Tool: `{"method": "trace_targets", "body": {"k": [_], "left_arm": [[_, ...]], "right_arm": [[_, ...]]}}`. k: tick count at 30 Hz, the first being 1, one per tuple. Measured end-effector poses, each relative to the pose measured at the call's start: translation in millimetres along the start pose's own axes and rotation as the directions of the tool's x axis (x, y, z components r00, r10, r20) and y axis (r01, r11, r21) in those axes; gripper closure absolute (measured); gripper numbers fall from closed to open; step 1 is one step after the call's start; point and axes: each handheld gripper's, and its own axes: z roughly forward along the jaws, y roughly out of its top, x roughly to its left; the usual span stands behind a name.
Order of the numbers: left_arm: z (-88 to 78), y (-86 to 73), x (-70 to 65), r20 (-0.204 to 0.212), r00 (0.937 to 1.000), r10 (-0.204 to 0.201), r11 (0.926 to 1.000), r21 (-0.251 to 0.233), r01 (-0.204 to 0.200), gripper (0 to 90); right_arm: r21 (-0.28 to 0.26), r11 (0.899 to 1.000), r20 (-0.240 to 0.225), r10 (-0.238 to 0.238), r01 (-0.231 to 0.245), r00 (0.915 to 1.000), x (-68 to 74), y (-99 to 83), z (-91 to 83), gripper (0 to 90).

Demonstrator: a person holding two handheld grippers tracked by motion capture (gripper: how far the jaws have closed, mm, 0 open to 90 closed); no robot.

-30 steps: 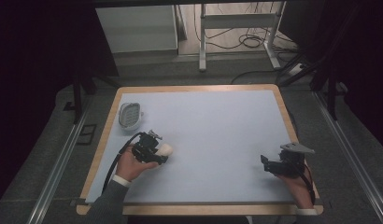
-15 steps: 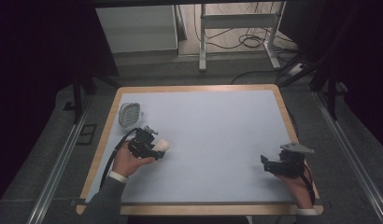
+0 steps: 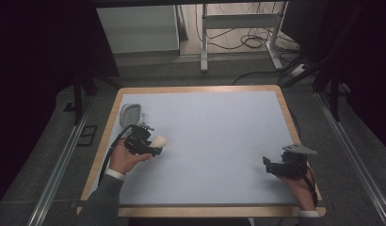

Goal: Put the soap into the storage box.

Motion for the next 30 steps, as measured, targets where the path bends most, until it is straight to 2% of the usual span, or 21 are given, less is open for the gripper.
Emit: {"method": "trace_targets", "body": {"k": [12, 20, 30], "left_arm": [[-7.4, 5.7, 16.1, -0.02, 0.9992, -0.035, 0.9994, -0.01, 0.035, 49.6], [-10.9, 9.6, 26.3, -0.05, 0.9978, -0.044, 0.999, -0.005, 0.044, 49.6], [-16.8, 10.8, 37.5, -0.049, 0.9964, -0.069, 0.9973, -0.031, 0.067, 49.6]], "right_arm": [[0.0, 1.0, 0.002, 0.003, -0.003, 1.0, -1.0, 0.0, -0.1, 5.7], [-0.001, 1.0, 0.001, 0.006, -0.006, 1.0, -2.1, -0.3, -0.3, 5.7], [-0.002, 1.0, 0.001, 0.005, -0.005, 1.0, -1.1, 0.2, -0.5, 5.7]]}}
